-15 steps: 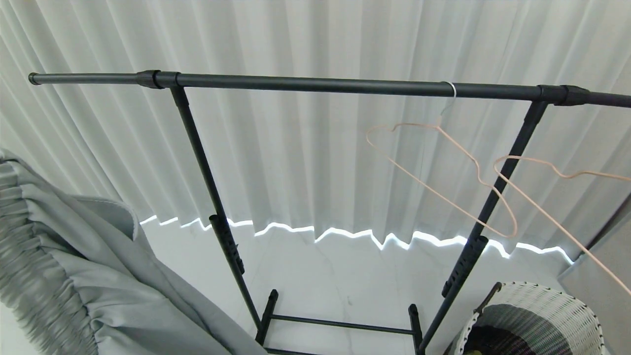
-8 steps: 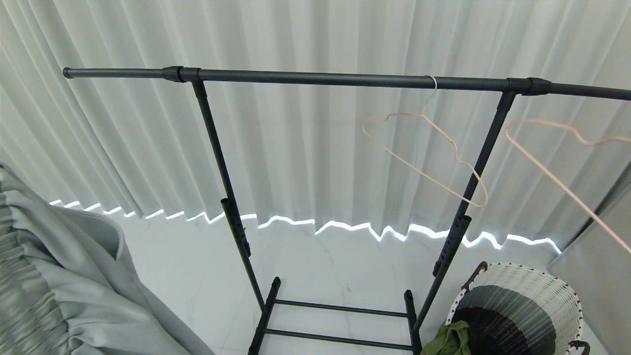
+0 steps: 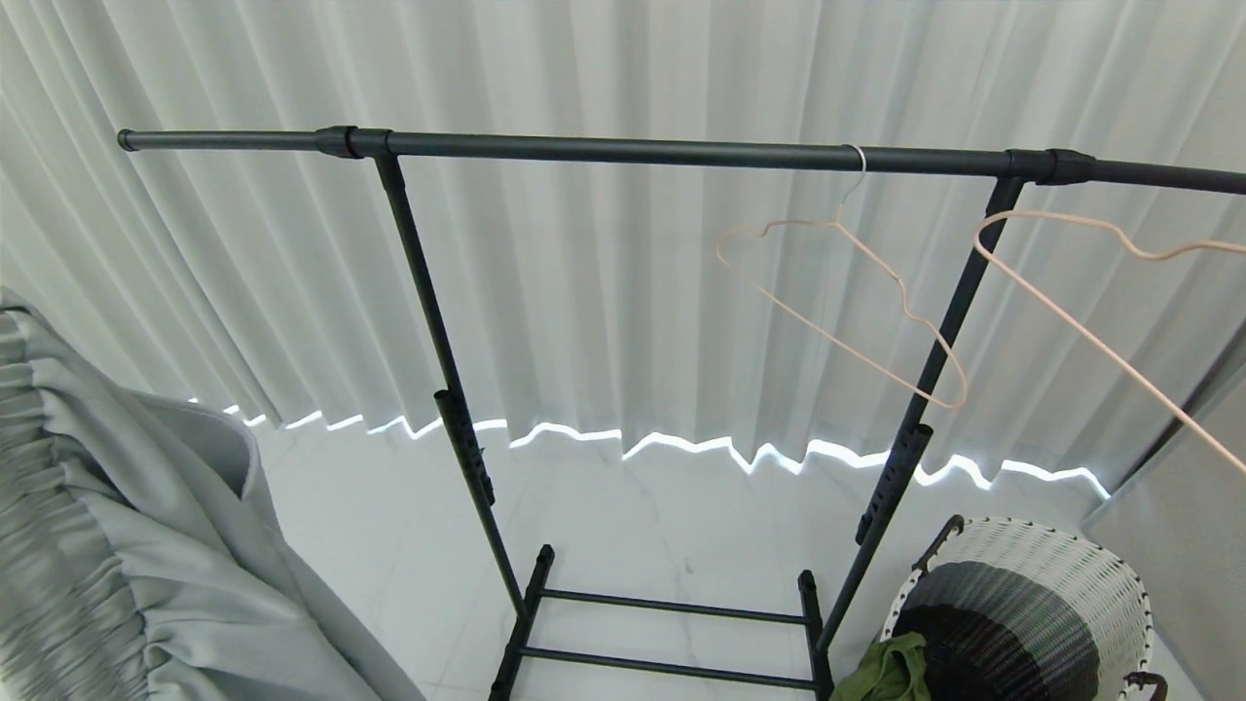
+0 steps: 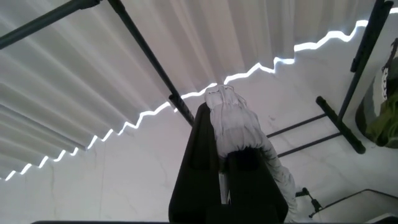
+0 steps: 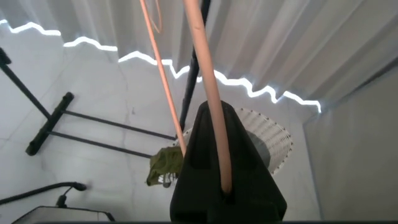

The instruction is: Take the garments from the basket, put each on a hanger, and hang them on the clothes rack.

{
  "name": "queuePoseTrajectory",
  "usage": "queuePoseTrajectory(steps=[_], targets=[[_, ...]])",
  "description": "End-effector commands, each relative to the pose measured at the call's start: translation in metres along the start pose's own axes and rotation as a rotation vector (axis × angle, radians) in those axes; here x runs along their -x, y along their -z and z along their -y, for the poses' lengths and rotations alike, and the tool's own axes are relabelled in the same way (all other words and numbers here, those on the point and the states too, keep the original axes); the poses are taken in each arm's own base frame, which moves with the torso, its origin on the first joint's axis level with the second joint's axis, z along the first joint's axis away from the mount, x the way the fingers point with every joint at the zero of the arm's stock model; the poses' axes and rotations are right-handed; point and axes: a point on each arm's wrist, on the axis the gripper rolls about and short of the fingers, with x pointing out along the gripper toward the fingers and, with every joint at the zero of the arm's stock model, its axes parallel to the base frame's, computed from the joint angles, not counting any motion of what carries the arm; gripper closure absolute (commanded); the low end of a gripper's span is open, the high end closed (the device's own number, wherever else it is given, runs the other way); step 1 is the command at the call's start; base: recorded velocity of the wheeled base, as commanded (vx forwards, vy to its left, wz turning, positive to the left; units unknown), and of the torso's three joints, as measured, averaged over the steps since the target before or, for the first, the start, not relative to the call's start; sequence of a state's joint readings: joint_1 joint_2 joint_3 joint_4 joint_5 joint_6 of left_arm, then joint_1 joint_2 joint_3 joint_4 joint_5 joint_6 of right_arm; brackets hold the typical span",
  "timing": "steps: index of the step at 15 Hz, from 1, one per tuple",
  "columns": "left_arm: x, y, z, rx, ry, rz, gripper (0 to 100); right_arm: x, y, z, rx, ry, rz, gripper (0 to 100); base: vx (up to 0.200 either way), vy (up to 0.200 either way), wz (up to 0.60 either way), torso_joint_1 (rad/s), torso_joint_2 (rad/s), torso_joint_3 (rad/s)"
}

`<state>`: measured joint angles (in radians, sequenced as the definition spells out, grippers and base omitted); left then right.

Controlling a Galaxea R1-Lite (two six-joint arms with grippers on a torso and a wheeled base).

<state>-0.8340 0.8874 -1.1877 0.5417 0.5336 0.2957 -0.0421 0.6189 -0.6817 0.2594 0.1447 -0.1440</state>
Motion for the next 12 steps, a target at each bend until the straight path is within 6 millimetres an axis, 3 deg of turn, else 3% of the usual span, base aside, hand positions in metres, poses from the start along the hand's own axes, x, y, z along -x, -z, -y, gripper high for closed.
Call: queuePoseTrajectory(steps=[1, 5, 12], targets=[[-0.003, 0.0, 0.002, -0.006, 0.0, -0.011, 100, -0.002, -0.005, 0.001, 0.002, -0.02, 0.004, 100, 0.0, 0.0, 0.0, 0.0, 0.0, 0.0], [-0.004, 0.002, 0.002, -0.008, -0.001, -0.016, 100, -0.001, -0.009, -0.002, 0.02, -0.118, 0.028, 100, 0.0, 0.0, 0.0, 0.0, 0.0, 0.0], [-0.004, 0.002, 0.0, 0.0, -0.038, -0.032, 100, -0.012, -0.01, -0.004, 0.084, -0.189, -0.003, 100, 0.0, 0.2, 0.0, 0.002, 0.0, 0.0]])
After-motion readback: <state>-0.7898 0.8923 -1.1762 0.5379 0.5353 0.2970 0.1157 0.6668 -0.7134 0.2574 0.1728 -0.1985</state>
